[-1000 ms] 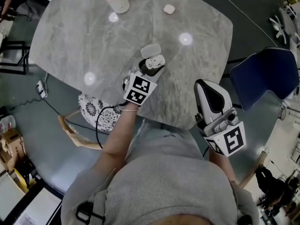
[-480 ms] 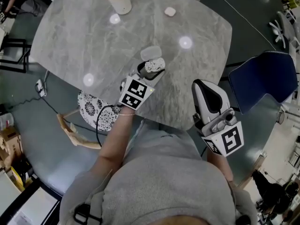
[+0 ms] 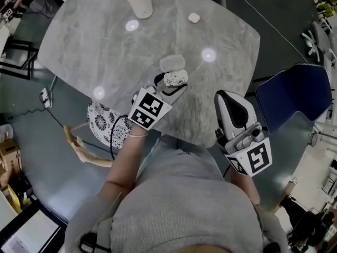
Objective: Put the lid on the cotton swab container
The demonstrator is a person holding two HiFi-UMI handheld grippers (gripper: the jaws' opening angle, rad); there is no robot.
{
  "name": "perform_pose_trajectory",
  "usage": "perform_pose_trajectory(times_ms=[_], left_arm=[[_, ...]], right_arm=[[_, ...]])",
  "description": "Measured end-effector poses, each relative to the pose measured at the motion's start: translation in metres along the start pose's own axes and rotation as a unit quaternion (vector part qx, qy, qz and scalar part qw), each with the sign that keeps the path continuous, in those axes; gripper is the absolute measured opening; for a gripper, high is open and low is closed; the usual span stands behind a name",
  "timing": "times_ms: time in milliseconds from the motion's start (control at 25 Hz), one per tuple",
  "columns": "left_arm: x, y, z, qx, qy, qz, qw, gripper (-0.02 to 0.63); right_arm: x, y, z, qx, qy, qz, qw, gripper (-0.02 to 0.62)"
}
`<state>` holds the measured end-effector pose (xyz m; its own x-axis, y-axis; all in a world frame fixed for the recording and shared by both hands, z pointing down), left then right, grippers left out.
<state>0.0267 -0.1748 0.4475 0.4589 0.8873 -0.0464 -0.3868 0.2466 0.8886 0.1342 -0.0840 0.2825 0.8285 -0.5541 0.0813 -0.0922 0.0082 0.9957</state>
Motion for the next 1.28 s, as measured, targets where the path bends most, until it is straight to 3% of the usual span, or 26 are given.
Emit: perform_pose_trajectory(times_ms=[680,1280], left_arm=[[0.027,-0.057,-0.046,0.032,0.036,0.028,0.9984,0.267],[0.05,-0.083,-0.087,0.02,0.06,0.053,0.9966,0.267]], right_arm=[[-0.014,-0.015,0.0,0.014,-0.015,-0.018,1.0,0.0],[-0.03,-0.026,0.003,0.016,-0.04,-0.039,0.998,0.0]])
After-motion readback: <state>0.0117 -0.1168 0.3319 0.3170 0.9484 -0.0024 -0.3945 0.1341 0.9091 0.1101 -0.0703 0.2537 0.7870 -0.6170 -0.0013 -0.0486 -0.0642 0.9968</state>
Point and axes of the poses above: the fingertips, and each gripper's own axes: z forward along the fingers, x to its right, y out of its underside, the point moved 4 cm from there along -z, backward along the fingers
